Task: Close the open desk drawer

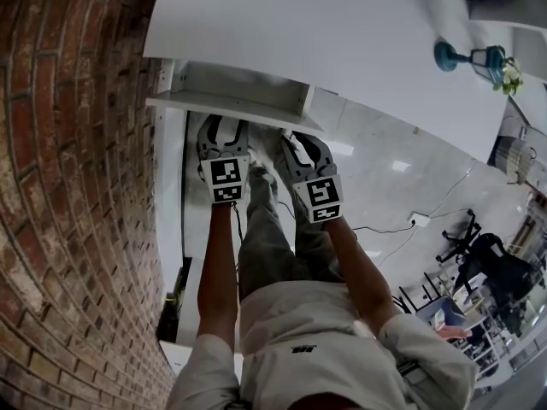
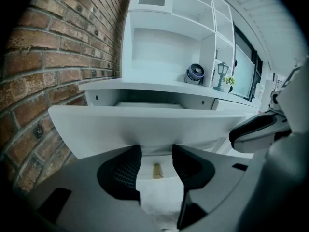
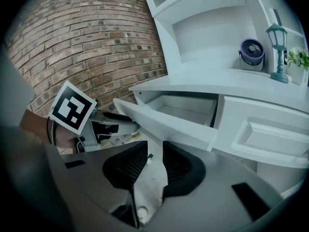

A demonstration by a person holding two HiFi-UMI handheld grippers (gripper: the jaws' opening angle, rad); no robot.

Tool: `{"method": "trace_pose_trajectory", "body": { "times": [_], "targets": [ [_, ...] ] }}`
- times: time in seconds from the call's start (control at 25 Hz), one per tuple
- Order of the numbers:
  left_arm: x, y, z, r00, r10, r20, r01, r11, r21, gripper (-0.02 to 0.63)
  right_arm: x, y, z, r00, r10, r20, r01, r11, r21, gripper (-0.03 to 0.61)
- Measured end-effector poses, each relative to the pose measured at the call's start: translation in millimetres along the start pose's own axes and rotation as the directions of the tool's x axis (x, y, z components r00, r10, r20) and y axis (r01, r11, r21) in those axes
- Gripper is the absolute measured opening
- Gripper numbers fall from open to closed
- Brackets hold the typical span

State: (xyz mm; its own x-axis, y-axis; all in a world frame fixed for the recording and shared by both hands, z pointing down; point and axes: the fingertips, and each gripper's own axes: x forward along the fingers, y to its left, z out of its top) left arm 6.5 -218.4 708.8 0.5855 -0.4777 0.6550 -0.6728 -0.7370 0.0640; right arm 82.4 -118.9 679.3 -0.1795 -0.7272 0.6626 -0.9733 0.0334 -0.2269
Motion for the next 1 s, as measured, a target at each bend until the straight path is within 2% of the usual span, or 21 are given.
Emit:
{"method": "trace_pose_trajectory", "body": {
  "times": [1.0],
  "targets": [
    [31, 4, 27, 1.0, -0.01, 0.014, 0.01, 1.0, 0.006, 0.216, 18, -30, 21, 0.999, -0.027, 0.018, 0.027, 1.0, 0.002, 0.1]
  ]
}}
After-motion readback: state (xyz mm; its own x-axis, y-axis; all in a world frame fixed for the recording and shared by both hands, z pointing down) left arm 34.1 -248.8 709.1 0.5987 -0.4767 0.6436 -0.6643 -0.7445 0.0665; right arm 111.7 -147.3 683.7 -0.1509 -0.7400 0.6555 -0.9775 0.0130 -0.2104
